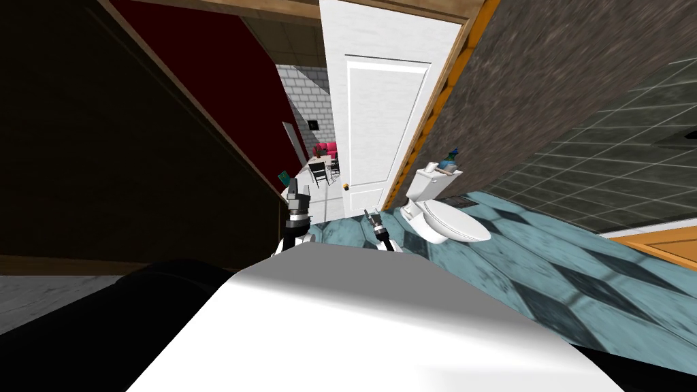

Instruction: Pull the door open

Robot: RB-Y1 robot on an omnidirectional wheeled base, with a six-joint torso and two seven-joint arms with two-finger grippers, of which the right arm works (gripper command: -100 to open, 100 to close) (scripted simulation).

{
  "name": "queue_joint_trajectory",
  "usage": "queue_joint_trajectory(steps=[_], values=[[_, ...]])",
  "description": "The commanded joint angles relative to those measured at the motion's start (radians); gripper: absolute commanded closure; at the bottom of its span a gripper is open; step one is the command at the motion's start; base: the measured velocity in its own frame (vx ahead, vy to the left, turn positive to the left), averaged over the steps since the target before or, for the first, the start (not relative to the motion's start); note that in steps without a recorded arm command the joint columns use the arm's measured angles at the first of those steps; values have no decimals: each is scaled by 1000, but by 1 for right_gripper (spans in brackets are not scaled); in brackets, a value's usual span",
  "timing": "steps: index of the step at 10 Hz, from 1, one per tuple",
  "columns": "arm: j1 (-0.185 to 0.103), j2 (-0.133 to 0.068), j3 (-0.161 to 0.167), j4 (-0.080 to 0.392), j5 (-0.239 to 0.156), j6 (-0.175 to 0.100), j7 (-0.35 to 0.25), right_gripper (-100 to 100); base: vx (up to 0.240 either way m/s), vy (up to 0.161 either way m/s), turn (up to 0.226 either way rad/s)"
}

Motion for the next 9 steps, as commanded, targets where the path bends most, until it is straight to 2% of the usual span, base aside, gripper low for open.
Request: queue_joint_trajectory(steps=[1, 3, 6, 7, 9], values=[[-14, 2, 2, 32, 3, -4, 27, -100, 81, 43, -26], [-32, 11, 6, 82, 10, -9, 73, -100, 104, 42, -44], [-50, 20, 10, 130, 16, -14, 117, -100, 93, 35, -42], [-62, 26, 12, 162, 20, -17, 146, -100, 114, 36, -62], [-68, 29, 13, 177, 22, -19, 160, -100, 79, 24, -26]])
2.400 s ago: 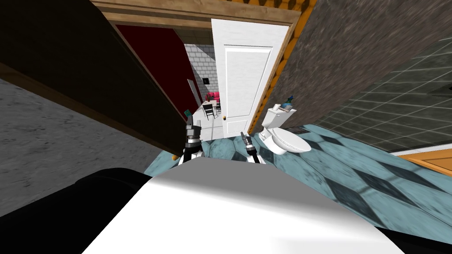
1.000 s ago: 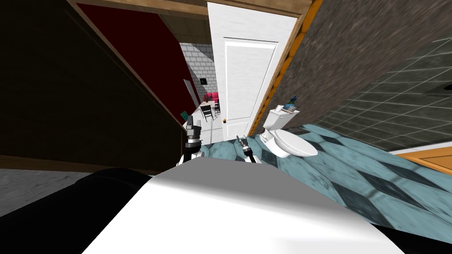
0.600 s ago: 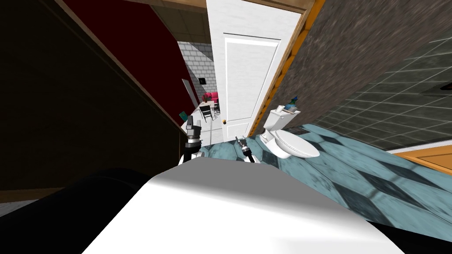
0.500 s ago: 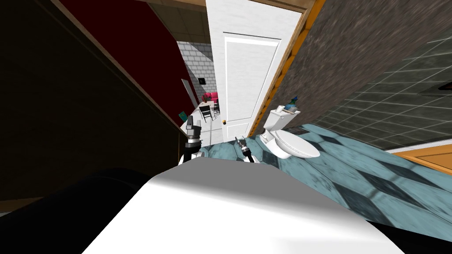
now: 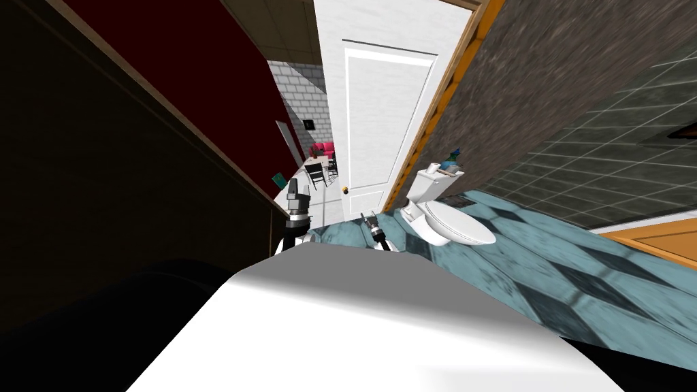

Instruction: Pull the door open

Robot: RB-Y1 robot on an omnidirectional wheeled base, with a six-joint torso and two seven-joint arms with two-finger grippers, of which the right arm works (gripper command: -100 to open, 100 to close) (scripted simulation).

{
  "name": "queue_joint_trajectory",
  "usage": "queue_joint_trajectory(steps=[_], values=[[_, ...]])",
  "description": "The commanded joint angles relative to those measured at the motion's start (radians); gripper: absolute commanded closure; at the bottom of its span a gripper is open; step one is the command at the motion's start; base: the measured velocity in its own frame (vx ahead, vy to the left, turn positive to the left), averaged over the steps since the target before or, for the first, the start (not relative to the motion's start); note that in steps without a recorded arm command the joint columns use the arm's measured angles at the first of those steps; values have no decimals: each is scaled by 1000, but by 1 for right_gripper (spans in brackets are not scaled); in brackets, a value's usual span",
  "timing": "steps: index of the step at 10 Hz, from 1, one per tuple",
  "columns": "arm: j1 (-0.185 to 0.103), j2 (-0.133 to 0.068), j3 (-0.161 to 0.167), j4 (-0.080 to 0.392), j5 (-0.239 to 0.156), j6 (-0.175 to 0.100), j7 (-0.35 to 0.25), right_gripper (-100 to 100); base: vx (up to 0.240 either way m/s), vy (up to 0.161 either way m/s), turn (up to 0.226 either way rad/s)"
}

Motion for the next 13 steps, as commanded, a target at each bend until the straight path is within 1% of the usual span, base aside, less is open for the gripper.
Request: queue_joint_trajectory(steps=[1, 4, 5, 6, 7, 8, 9, 10, 12, 13], values=[[-16, 9, 2, 38, 4, -4, 34, -100, 98, 53, -67], [-42, 26, 8, 106, 13, -11, 97, -100, 150, 53, -78], [-47, 30, 9, 118, 15, -12, 107, -100, 127, 41, -73], [-55, 37, 11, 140, 18, -14, 127, -100, 140, 74, -84], [-63, 44, 12, 162, 21, -16, 147, -100, 154, 84, -101], [-67, 48, 13, 172, 22, -17, 157, -100, 143, 93, -70], [-78, 58, 16, 200, 26, -20, 183, -100, 165, 147, -126], [-81, 62, 16, 208, 27, -21, 190, -100, 180, 129, -75], [-92, 74, 19, 238, 31, -24, 217, -100, 160, 129, -77], [-96, 79, 20, 249, 32, -25, 227, -100, 81, 92, 130]])
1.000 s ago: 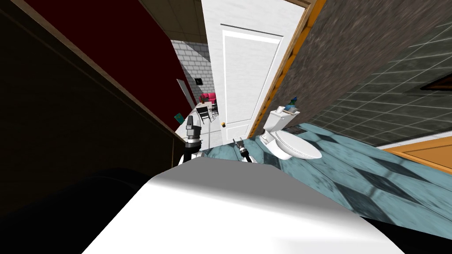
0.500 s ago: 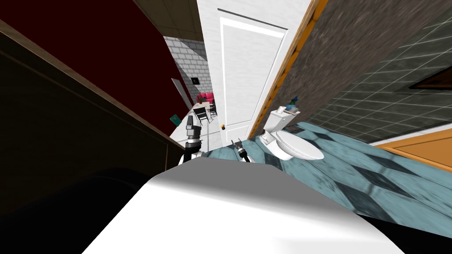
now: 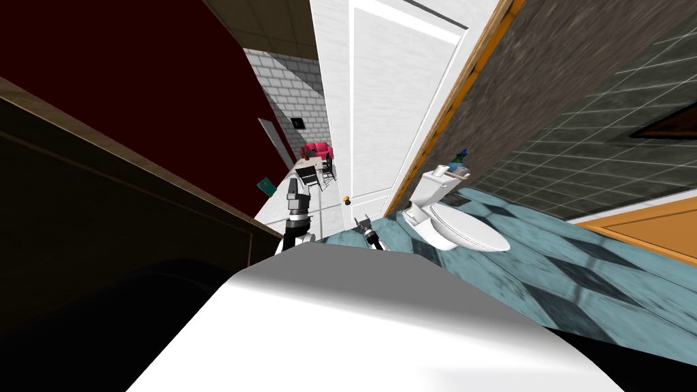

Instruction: Pull the door open

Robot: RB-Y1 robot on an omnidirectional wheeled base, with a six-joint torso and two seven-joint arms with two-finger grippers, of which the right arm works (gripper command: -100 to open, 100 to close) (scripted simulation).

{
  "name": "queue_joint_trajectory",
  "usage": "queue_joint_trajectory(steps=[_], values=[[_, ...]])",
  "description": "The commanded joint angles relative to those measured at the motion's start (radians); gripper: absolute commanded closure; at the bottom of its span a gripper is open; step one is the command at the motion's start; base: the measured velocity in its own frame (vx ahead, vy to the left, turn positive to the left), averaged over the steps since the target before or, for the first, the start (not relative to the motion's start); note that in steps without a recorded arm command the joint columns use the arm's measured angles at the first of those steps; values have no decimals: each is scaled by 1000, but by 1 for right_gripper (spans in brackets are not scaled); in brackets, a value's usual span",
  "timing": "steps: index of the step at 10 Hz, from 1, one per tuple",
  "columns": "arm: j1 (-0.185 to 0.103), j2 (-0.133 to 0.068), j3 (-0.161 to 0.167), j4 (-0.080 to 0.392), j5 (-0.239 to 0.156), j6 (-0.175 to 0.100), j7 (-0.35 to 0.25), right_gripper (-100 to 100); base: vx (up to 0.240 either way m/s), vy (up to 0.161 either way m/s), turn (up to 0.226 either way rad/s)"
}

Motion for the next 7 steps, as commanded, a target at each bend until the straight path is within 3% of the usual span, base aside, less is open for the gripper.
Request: queue_joint_trajectory(steps=[1, 7], values=[[0, 5, 3, 2, 3, 4, 10, -100, 37, 40, 142], [0, 5, 3, 2, 3, 4, 10, -100, -9, 4, -7]])
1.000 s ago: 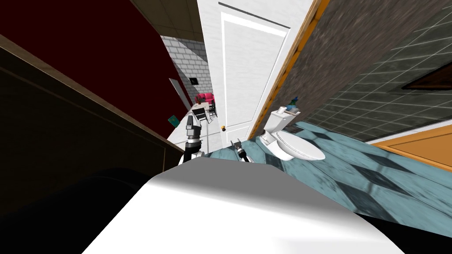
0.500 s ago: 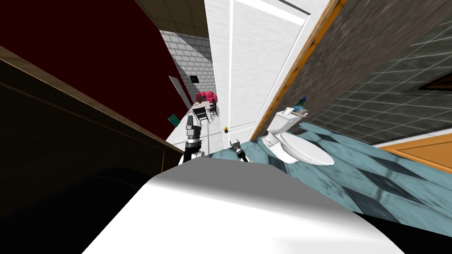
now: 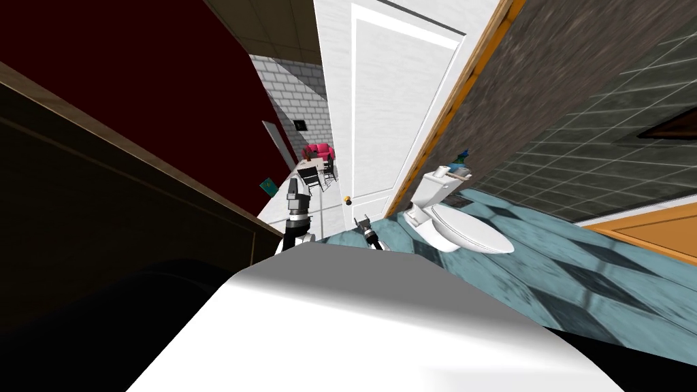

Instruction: Pull the door open

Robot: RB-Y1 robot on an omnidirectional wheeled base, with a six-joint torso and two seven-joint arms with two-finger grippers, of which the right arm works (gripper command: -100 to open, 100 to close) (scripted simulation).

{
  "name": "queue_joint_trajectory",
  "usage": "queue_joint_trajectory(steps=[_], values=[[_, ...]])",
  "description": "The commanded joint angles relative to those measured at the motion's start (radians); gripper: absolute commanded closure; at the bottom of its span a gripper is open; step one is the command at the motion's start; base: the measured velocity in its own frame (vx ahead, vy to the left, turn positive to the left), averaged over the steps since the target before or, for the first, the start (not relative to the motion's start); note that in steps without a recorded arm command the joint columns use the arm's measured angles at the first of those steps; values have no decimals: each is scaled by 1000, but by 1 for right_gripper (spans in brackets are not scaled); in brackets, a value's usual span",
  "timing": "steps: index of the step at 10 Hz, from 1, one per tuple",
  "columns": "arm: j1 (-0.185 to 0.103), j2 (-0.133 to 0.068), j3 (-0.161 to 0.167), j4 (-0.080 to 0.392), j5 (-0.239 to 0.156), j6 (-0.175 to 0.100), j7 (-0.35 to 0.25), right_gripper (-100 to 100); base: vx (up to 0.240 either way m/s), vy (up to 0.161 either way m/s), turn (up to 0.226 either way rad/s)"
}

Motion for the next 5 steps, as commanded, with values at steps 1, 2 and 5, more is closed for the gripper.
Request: queue_joint_trajectory(steps=[1, 2, 5], values=[[0, 0, 0, 0, 0, 0, 0, -100, -16, 6, -14], [0, 0, 0, 0, 0, 0, 0, -100, 0, 0, 0], [4, -33, -2, 2, 0, 5, -5, -100, -55, -44, 177]])
